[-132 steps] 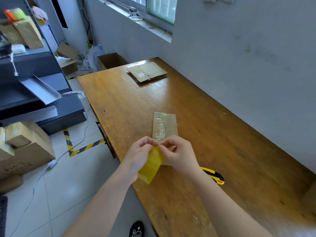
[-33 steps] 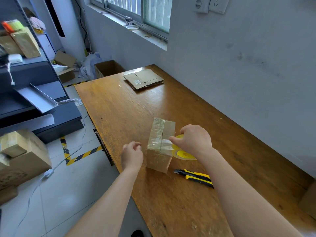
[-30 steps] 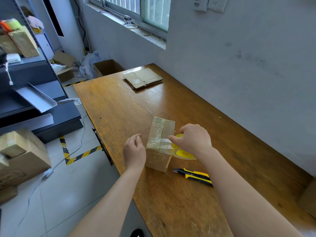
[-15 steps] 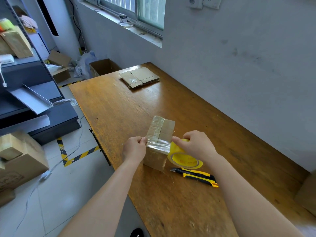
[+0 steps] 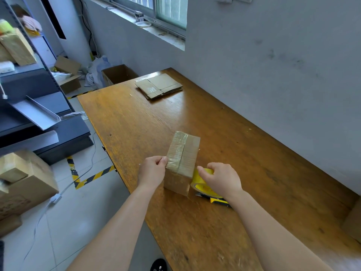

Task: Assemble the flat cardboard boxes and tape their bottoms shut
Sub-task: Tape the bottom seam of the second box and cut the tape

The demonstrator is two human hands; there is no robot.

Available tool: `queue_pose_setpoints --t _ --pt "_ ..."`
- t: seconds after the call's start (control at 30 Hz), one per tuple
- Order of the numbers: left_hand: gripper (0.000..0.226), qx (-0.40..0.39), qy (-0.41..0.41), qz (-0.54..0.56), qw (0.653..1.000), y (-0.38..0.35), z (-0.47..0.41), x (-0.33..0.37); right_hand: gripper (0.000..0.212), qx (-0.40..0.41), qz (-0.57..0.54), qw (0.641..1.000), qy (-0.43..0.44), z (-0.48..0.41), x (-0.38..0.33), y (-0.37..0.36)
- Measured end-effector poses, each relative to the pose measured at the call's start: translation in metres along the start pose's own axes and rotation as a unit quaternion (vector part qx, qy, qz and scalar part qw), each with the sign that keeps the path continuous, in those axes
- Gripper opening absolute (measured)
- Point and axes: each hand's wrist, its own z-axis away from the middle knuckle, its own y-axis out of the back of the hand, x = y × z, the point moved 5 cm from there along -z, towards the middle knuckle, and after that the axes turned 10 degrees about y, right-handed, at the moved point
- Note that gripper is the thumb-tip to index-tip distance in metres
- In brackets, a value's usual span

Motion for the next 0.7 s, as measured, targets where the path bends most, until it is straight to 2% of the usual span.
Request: queue_pose_setpoints --t 0.2,0.27,0.33,0.4,0.47,0.53,0.6,0.7 --pt "0.039 -0.009 -0.028 -0.079 0.996 -0.015 0.013 0.017 0.047 -0.027 0.041 0.998 -0.03 0.004 -0.009 -0.008" --pt "0.062 -0.045 -0.026 -0.14 0.989 -0.025 0.014 0.016 0.046 -0.032 0.048 0.997 -0.044 0.004 -0.011 -0.01" --pt "0.068 -0.077 -0.029 -0.137 0.987 -0.027 0.004 0.016 0.047 -0.052 0.029 0.997 -0.059 0.004 -0.013 -0.018" --pt "0.065 -0.073 -0.039 -0.172 0.982 -0.021 -0.01 0.02 0.044 -0.077 -0.065 0.993 -0.062 0.005 -0.013 -0.027" --pt "0.058 0.04 -0.089 -0.254 0.962 -0.006 -0.018 0.028 0.035 -0.097 -0.199 0.973 -0.066 0.005 -0.016 -0.033" --pt "0.041 0.131 -0.184 -0.273 0.935 0.0 -0.01 0.037 0.021 -0.116 -0.264 0.956 -0.06 0.009 -0.021 -0.036" --pt "0.034 0.116 -0.243 -0.274 0.923 -0.009 0.0 0.034 0.018 -0.117 -0.298 0.946 -0.049 0.013 -0.025 -0.042" --pt "0.044 0.074 -0.224 -0.291 0.927 -0.014 -0.003 0.023 0.022 -0.096 -0.327 0.94 -0.028 0.015 -0.027 -0.05"
